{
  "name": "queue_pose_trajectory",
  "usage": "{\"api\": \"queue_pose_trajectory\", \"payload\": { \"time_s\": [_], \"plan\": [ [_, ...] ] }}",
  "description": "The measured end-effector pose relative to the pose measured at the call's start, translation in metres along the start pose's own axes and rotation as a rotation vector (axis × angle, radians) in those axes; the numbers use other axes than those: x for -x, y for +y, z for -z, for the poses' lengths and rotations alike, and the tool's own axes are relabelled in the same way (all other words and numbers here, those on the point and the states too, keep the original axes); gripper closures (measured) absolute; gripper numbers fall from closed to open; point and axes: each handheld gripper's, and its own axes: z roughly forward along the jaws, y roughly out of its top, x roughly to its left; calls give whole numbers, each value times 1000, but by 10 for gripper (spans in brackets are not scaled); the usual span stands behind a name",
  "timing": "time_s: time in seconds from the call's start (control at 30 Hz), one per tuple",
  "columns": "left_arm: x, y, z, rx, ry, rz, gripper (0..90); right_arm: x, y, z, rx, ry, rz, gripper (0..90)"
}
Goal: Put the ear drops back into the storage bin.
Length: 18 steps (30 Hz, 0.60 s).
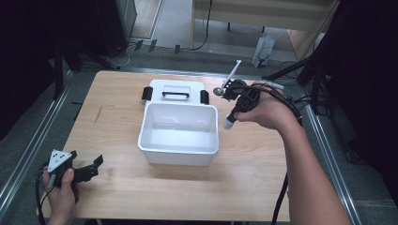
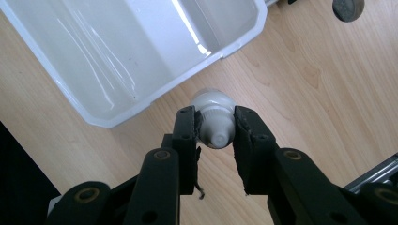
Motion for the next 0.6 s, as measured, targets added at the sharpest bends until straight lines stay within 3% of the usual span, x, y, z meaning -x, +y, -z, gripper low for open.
{"api": "queue_pose_trajectory", "payload": {
  "time_s": [0.4, 0.6],
  "plan": [
    [0, 0, 0, -2, 0, 0, 3, -10, 23, 12, 5, 3, 49, 720],
    [0, 0, 0, 0, -1, 2, 3, -16, 33, 8, 8, 10, 70, 720]
  ]
}}
